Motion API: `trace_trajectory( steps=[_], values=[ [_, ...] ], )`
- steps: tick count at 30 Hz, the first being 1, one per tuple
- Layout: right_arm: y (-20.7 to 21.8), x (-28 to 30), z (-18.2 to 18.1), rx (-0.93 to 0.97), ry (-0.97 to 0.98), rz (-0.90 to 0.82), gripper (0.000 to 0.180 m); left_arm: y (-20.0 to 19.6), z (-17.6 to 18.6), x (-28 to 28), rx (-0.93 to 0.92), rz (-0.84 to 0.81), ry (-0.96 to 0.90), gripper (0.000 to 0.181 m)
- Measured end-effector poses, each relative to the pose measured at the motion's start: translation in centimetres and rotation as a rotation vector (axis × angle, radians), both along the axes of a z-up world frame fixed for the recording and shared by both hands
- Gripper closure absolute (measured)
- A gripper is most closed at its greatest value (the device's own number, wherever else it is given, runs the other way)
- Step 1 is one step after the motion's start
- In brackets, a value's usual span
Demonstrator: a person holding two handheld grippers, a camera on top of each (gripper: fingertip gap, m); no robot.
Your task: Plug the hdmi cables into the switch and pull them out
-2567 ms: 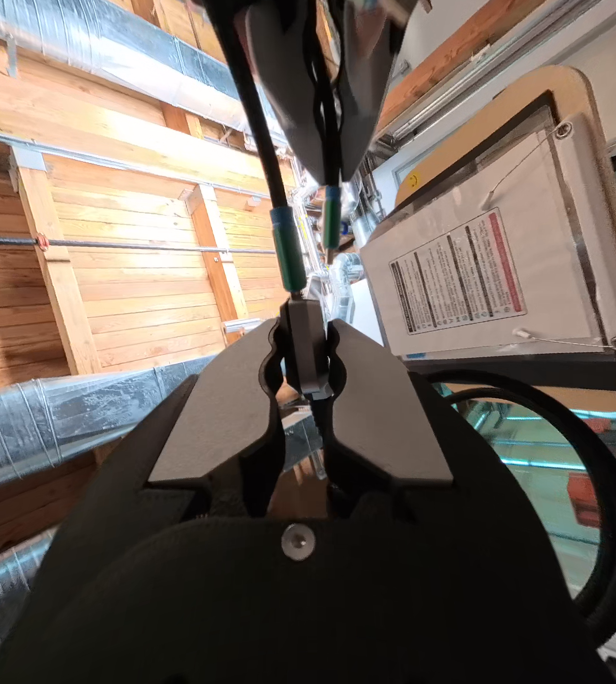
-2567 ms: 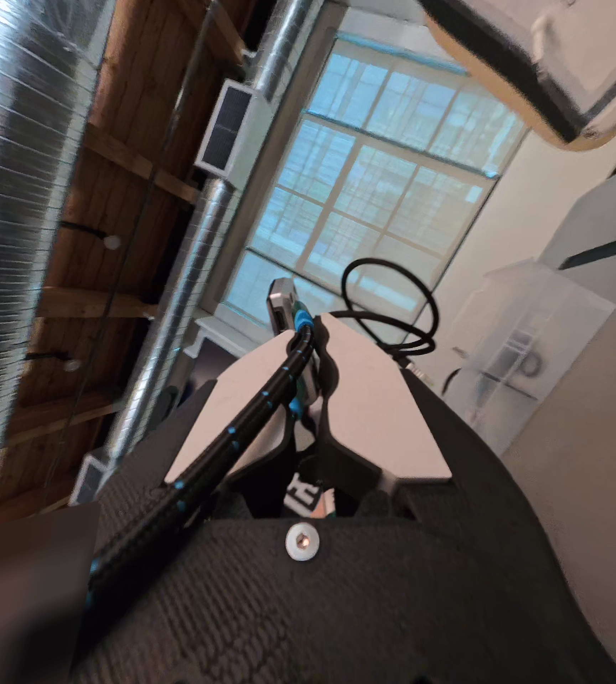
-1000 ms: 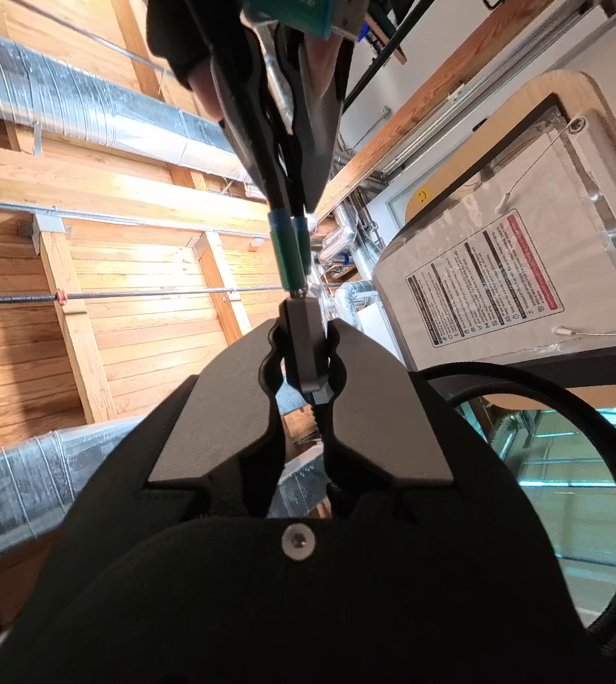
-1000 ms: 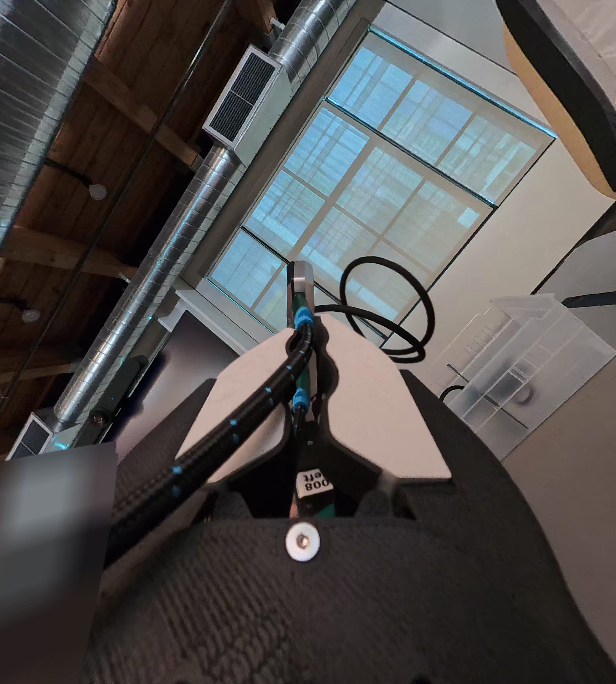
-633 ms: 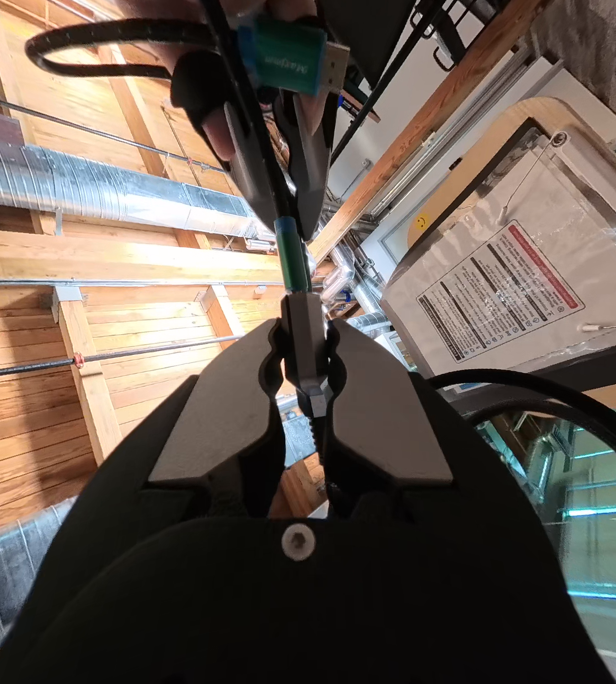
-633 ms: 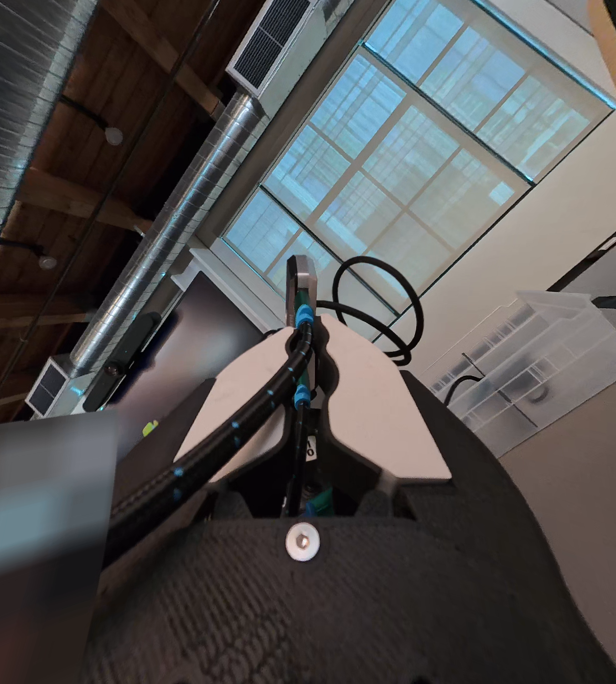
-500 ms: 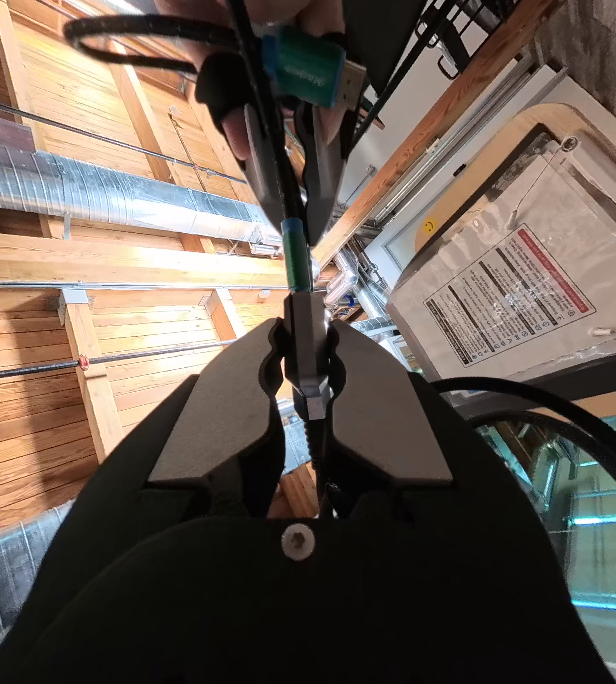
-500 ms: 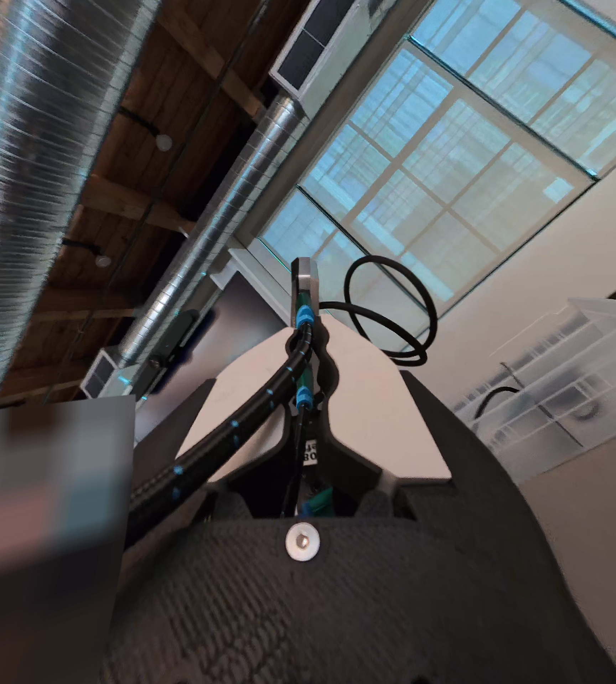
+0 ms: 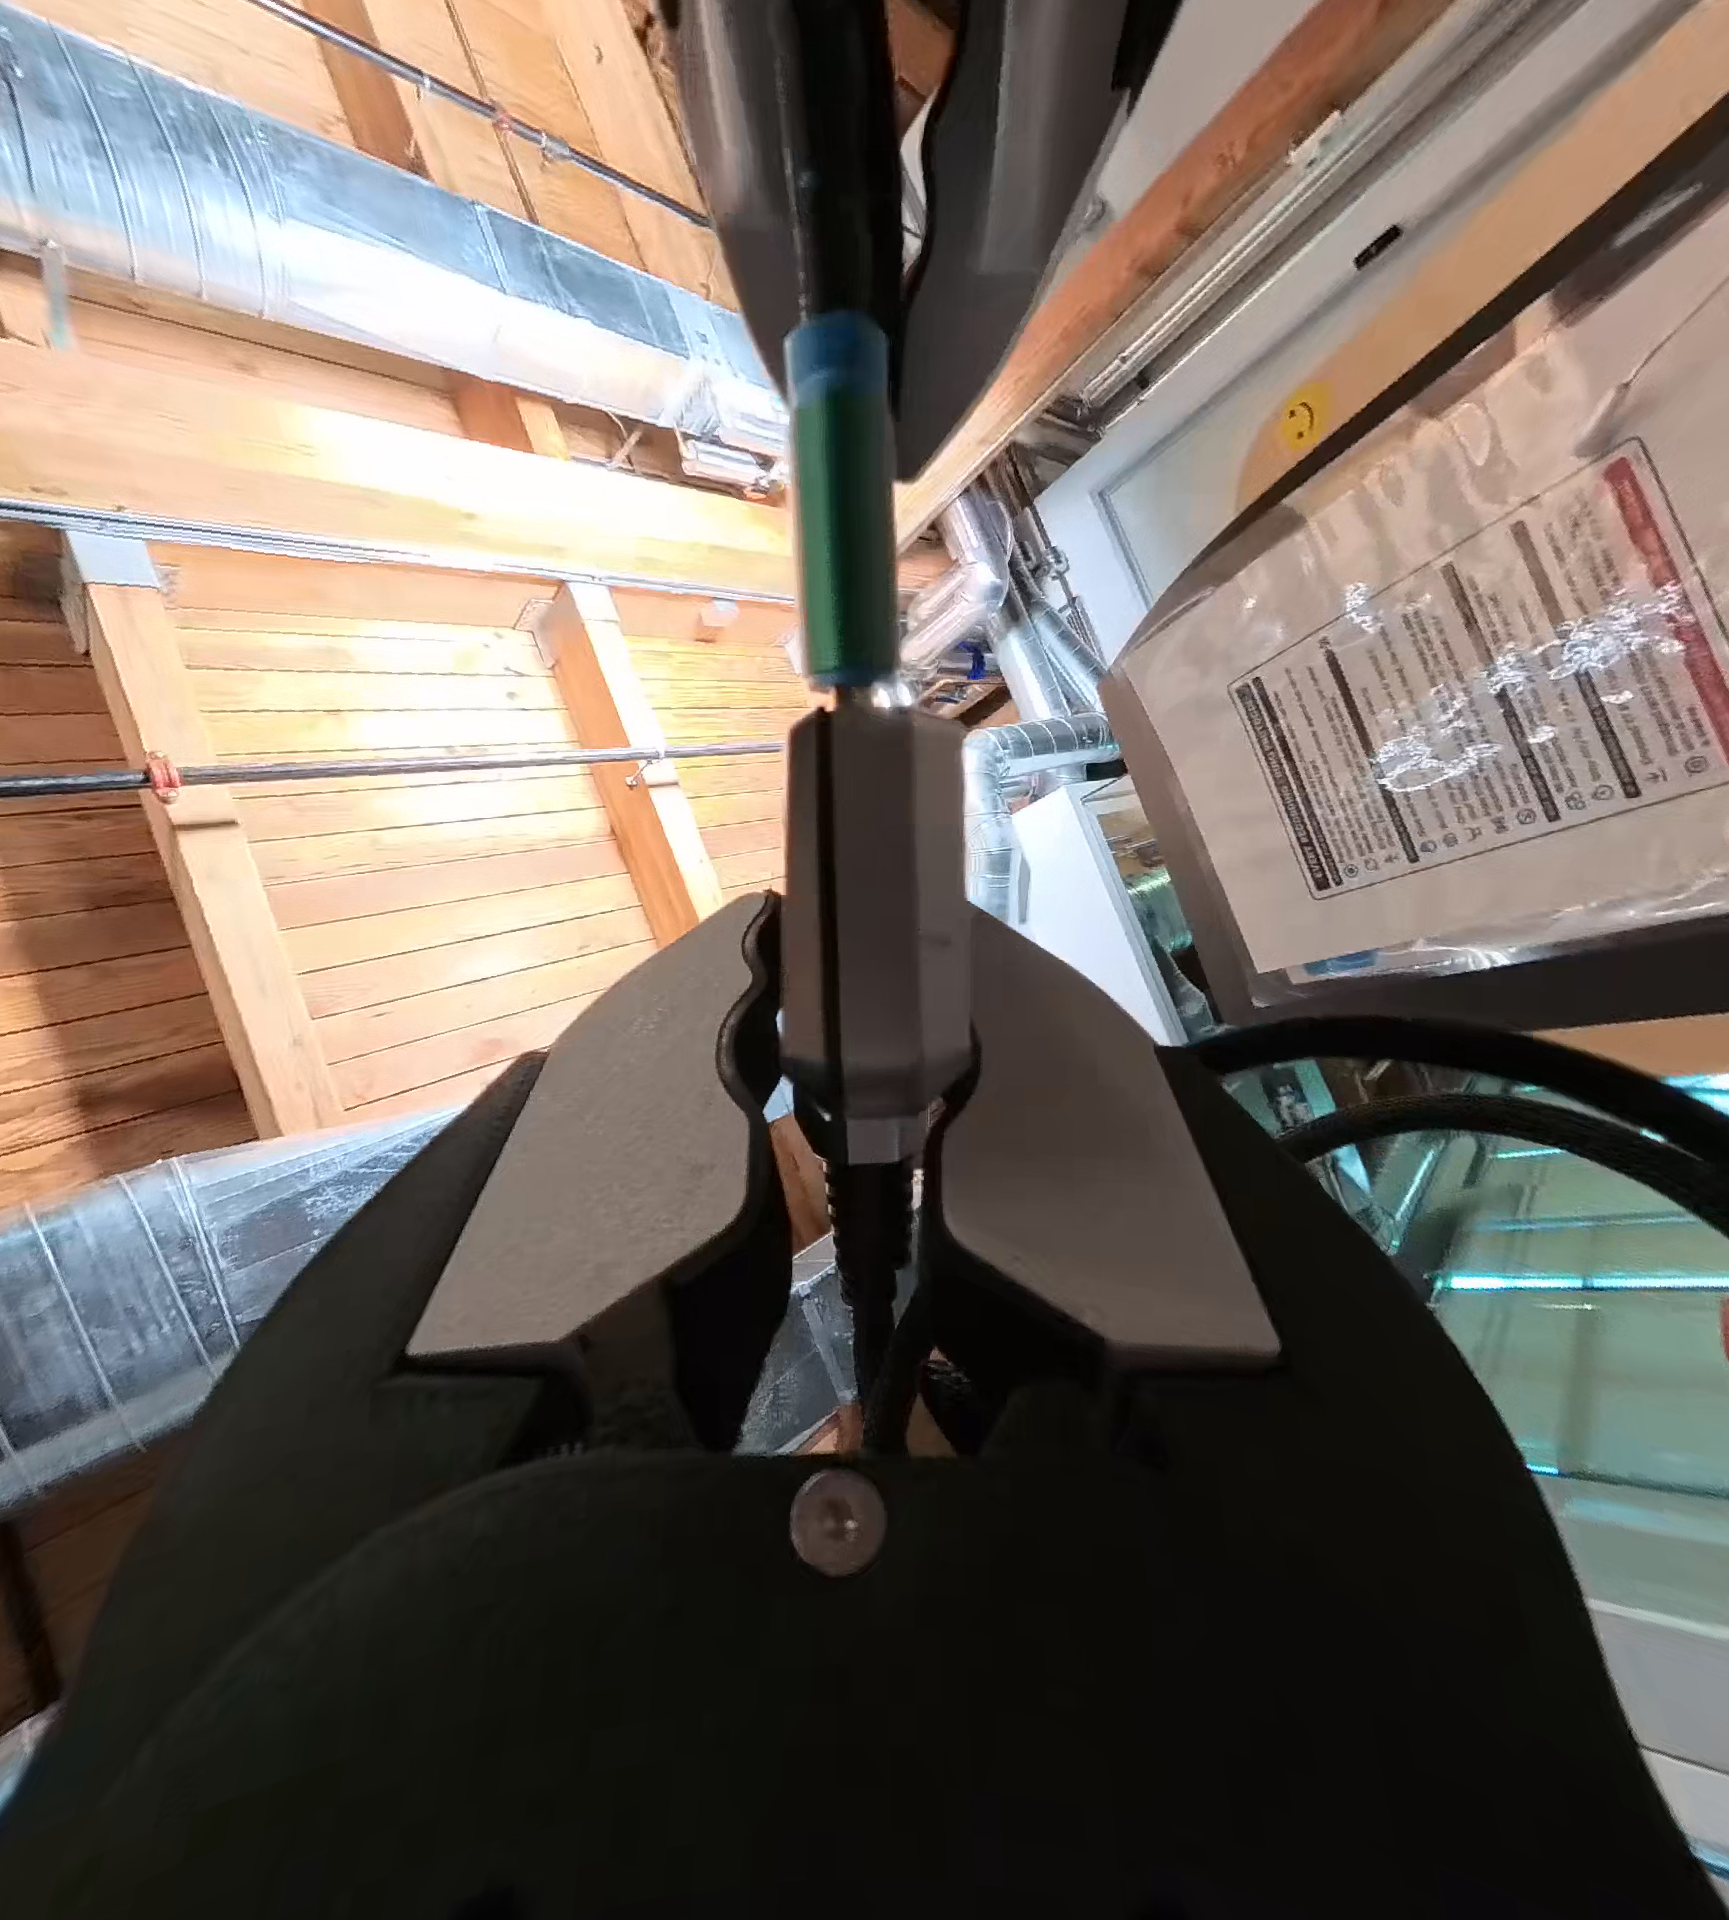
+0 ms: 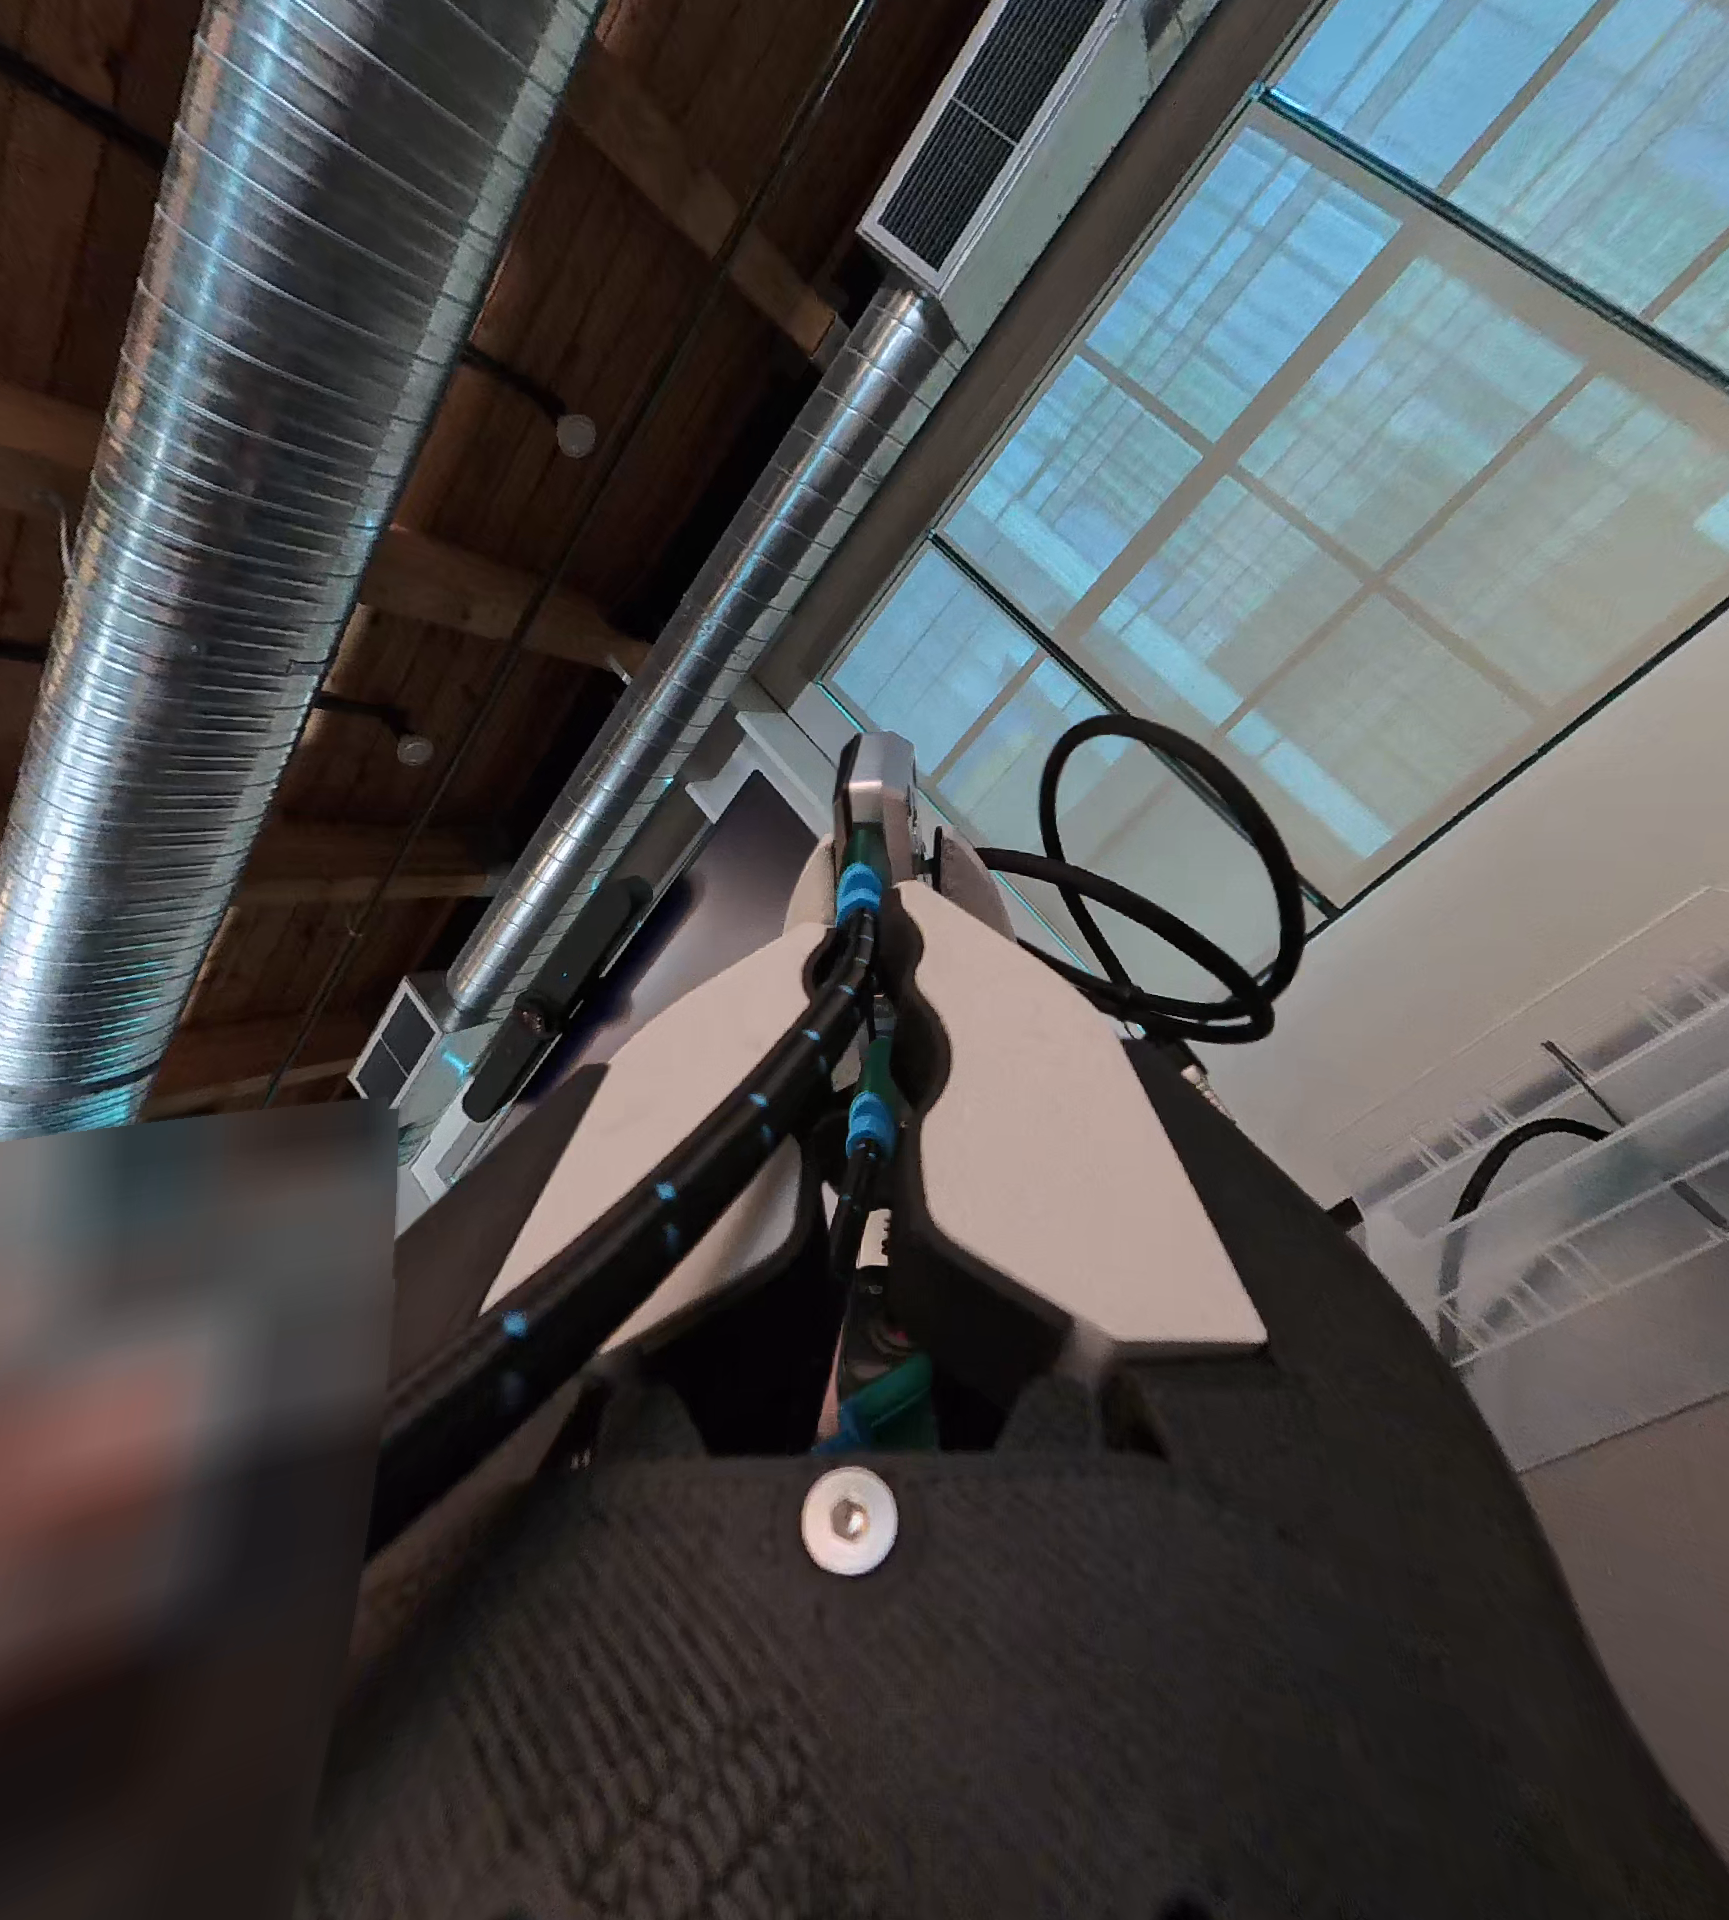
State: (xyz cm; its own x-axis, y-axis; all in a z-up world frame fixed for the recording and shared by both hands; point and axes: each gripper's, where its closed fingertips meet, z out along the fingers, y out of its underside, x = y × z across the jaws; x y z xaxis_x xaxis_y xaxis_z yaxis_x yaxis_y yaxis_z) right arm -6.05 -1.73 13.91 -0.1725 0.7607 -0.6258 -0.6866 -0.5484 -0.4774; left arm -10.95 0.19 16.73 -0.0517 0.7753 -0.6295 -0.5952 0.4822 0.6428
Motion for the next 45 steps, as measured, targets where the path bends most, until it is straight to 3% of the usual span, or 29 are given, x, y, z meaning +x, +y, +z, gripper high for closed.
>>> trace_trajectory(
  steps=[17, 26, 27, 28, 40, 45],
  values=[
    [-0.9, -0.7, -0.3, -0.007, -0.165, 0.009, 0.173, -1.2, -0.7, 0.0, 0.017, -0.080, 0.082, 0.160],
    [-0.5, -0.2, -0.3, -0.028, -0.137, -0.028, 0.167, -0.9, -1.0, 0.4, -0.013, -0.059, 0.070, 0.160],
    [-0.4, -0.2, -0.3, -0.030, -0.139, -0.033, 0.173, -0.9, -1.0, 0.4, -0.018, -0.058, 0.067, 0.160],
    [-0.4, -0.2, -0.3, -0.034, -0.140, -0.034, 0.167, -0.8, -1.1, 0.3, -0.021, -0.058, 0.062, 0.160],
    [-0.1, -0.7, -0.3, -0.029, -0.117, -0.041, 0.173, -0.7, -1.2, -0.4, -0.006, -0.065, 0.027, 0.159],
    [0.0, -1.0, -0.1, -0.025, -0.134, -0.060, 0.153, -0.5, -0.4, -1.1, -0.050, -0.073, -0.014, 0.159]
  ],
)
